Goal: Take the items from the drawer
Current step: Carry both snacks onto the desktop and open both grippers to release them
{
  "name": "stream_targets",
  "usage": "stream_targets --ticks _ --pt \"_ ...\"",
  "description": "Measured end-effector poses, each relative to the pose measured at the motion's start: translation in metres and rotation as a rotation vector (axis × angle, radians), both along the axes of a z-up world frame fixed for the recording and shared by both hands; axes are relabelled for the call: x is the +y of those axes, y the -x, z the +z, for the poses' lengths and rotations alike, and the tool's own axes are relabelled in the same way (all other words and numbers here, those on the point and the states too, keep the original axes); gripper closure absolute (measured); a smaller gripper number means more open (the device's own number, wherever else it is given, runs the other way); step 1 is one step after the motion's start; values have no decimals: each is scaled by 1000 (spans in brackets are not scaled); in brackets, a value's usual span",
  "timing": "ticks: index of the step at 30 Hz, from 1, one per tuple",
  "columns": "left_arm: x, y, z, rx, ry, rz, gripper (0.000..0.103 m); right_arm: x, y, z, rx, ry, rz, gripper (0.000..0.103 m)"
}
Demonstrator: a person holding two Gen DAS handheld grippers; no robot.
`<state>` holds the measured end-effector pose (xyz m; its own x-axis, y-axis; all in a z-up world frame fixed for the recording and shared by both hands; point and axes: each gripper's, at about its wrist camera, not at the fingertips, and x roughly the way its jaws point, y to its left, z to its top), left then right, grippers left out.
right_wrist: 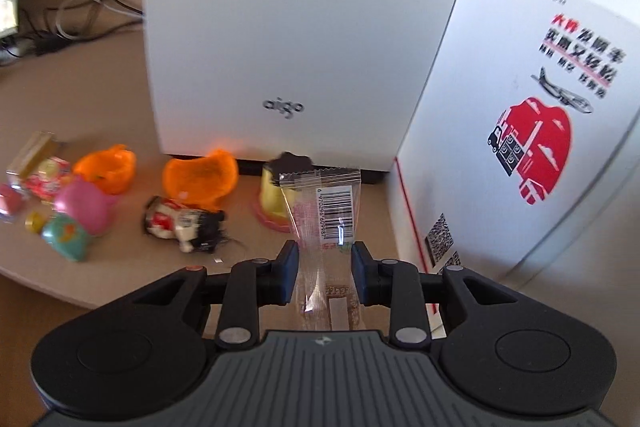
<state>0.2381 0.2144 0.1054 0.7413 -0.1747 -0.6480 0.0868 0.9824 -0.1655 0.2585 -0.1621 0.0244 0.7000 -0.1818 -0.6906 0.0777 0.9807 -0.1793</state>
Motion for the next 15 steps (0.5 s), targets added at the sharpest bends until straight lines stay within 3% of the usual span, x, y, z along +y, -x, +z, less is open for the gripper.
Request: stream_targets --ticks 3,9,15 --pt "-14 13 -4 52 -22 -45 67 -2 -15 -7 -11 15 -6 76" --pt "-22 29 -11 102 7 -88 67 -7 -51 -10 -18 61 -21 75" --pt "-27 37 -18 127 7 -123 67 -20 -58 -13 16 -17 -31 67"
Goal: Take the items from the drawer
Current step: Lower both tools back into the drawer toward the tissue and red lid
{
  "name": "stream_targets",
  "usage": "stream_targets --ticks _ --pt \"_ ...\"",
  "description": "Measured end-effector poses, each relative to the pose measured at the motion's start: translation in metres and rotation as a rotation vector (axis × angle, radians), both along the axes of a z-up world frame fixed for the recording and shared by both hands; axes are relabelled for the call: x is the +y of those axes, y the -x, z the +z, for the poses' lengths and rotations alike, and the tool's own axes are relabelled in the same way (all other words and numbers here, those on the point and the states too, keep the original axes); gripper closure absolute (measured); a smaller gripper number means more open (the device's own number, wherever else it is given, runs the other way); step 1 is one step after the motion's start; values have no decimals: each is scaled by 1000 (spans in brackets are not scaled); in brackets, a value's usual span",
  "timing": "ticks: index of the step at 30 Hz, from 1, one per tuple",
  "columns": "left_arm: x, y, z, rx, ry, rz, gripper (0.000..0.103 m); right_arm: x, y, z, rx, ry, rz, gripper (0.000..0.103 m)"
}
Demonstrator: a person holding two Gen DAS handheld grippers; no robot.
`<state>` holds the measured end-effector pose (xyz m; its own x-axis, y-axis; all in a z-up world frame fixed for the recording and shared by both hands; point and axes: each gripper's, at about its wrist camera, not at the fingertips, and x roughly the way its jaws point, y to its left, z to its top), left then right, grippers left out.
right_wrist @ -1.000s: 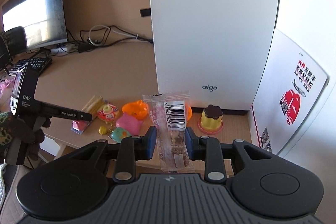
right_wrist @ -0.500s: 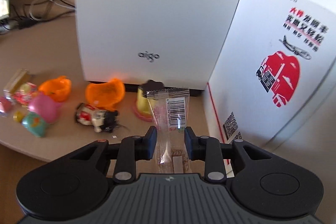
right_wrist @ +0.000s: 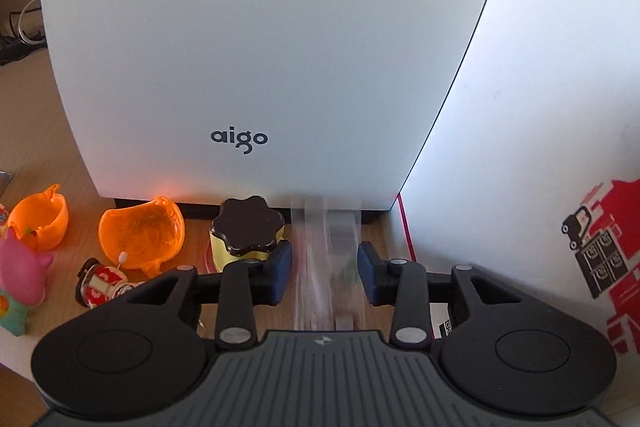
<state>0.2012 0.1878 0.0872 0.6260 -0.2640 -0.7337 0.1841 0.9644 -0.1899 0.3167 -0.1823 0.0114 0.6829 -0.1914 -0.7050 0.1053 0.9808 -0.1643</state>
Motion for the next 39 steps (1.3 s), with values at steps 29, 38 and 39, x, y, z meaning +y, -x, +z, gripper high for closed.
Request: stream_targets --ticks 29,38,39 --pt "-214 -4 -140 386 -26 -779 67 -8 232 13 224 -259 76 50" --pt "-257 -2 -164 467 -89 -838 66 -23 240 9 248 -276 30 50" --pt "-258 -2 -165 472 -80 -834 64 -24 240 9 247 -277 27 50"
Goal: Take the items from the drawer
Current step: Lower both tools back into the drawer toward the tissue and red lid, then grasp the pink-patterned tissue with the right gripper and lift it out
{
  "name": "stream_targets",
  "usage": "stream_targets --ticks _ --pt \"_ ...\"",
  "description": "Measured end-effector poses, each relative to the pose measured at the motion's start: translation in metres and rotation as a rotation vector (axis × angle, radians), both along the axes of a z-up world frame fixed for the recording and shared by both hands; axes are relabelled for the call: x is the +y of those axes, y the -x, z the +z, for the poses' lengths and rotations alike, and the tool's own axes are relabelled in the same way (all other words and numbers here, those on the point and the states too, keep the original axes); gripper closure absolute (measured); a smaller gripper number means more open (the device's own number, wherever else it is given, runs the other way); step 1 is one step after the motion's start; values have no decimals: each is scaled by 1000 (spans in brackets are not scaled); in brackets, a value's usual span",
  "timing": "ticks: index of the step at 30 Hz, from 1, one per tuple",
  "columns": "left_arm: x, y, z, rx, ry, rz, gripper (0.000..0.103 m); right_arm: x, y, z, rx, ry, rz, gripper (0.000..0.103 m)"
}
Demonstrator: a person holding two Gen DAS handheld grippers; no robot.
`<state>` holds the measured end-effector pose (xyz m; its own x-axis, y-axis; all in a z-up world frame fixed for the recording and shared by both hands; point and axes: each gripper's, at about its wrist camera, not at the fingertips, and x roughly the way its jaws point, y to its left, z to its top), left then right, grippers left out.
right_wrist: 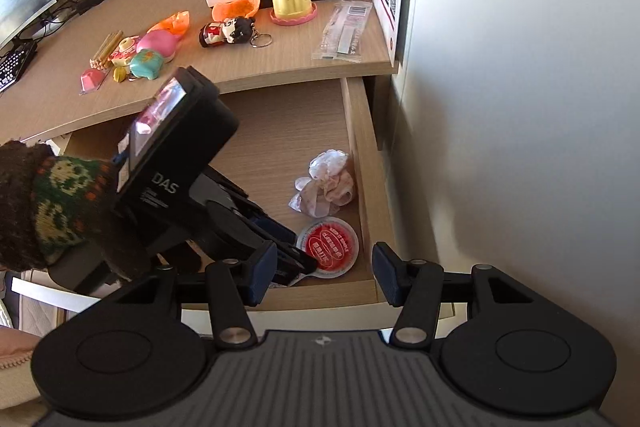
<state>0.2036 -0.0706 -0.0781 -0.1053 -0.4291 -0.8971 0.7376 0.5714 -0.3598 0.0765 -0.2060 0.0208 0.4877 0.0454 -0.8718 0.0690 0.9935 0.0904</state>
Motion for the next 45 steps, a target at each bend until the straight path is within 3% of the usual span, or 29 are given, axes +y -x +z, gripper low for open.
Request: stream_targets --ticks 4,6,9,10,14,20,23,33,39,45 --pt "-1 -9 -5 63 -14 63 70 -5 0 -1 3 -1 -18 50" --pt "1 -15 -9 128 -21 112 76 -9 -2 -2 3 -1 -30 52" --pt "11 -15 -9 146 -1 148 87 -9 -8 -1 -6 2 -26 52" --pt "15 -14 -9 137 -9 157 94 -8 -9 -1 -13 16 -19 51" --pt "39 -12 -6 36 -69 200 94 -6 -17 1 -30 31 -11 51" --pt "109 -21 -5 -99 -170 336 94 10 -35 0 -34 56 46 51" --pt "143 -30 -7 -102 -195 433 94 20 -47 -2 -33 79 78 51" --pt "189 -18 5 -44 18 568 94 32 -92 -26 41 71 102 51" --pt "190 -13 13 -19 3 515 94 60 -121 -55 128 155 235 50" --pt "188 -7 19 -15 33 516 94 91 -153 -107 266 344 358 50"
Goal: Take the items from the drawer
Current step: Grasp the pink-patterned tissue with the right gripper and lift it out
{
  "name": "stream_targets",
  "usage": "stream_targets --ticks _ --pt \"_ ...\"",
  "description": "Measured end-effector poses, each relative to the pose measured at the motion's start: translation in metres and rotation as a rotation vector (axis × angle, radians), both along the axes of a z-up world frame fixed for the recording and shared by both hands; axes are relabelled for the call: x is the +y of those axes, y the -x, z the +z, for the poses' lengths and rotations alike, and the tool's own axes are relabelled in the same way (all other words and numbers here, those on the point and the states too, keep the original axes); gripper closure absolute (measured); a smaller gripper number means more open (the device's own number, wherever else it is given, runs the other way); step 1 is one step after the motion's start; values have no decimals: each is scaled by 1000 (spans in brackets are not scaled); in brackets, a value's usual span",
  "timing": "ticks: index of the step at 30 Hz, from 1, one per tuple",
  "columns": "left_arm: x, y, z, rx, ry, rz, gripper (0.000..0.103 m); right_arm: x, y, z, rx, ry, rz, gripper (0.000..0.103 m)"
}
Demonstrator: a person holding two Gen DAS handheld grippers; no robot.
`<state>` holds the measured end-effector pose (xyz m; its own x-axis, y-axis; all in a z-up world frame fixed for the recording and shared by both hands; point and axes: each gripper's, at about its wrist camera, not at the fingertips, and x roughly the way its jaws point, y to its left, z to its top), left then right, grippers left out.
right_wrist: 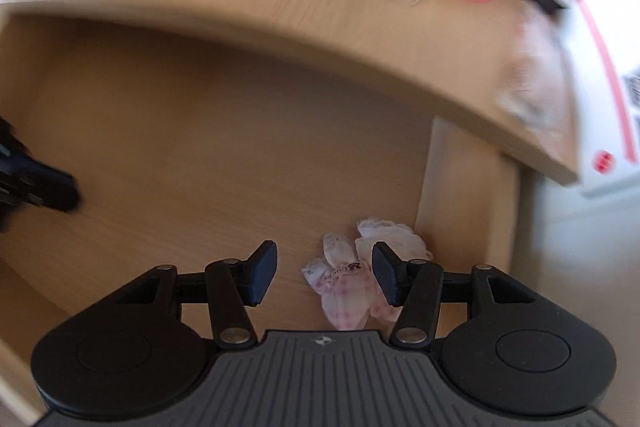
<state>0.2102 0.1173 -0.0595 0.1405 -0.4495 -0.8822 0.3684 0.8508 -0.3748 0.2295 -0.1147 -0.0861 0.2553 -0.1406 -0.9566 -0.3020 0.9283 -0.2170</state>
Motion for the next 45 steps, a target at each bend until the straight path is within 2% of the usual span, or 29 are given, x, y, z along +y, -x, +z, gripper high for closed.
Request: stream_targets --ticks 3,5,6,7,12,15,19,22,28,29,34,37,39,40,42,44,45 --pt "14 4 14 -23 25 27 94 6 -10 -22 74 87 32 50" --pt "12 5 17 -35 45 42 94 7 -13 -29 92 117 53 54" --pt "15 6 20 -41 51 44 94 8 -14 -30 99 125 64 60" --pt "15 6 22 -46 55 42 94 9 -15 -32 107 139 69 75" --pt "7 5 24 -56 67 6 93 5 -12 -28 76 132 64 84" --pt "-5 5 24 -72 65 -64 92 -2 -5 -5 9 48 20 85" --pt "-36 5 23 -130 74 -201 88 -14 9 44 -113 -81 -51 85" --pt "-54 9 23 -166 54 -288 88 -21 23 81 -230 -104 -92 85" --pt "-80 0 8 -298 -83 -278 88 -34 38 133 -364 -219 -182 85" --pt "-83 -2 4 -303 -101 -276 88 -41 46 142 -376 -228 -186 85" --pt "-99 -5 -11 -293 -167 -303 87 -55 49 144 -392 -264 -205 85" --pt "-105 -3 -11 -286 -165 -332 72 -61 51 141 -392 -280 -225 85" --pt "-110 -3 -10 -265 -156 -352 54 -65 50 139 -394 -290 -237 85" --pt "-112 -2 -10 -260 -157 -364 50 -66 50 138 -397 -293 -242 85" --pt "-118 1 -11 -256 -164 -392 36 -67 49 136 -398 -299 -248 85" --pt "-121 -1 -11 -241 -155 -410 28 -67 49 135 -395 -306 -244 85" --pt "-123 1 -10 -231 -147 -410 28 -67 50 135 -394 -309 -242 85"
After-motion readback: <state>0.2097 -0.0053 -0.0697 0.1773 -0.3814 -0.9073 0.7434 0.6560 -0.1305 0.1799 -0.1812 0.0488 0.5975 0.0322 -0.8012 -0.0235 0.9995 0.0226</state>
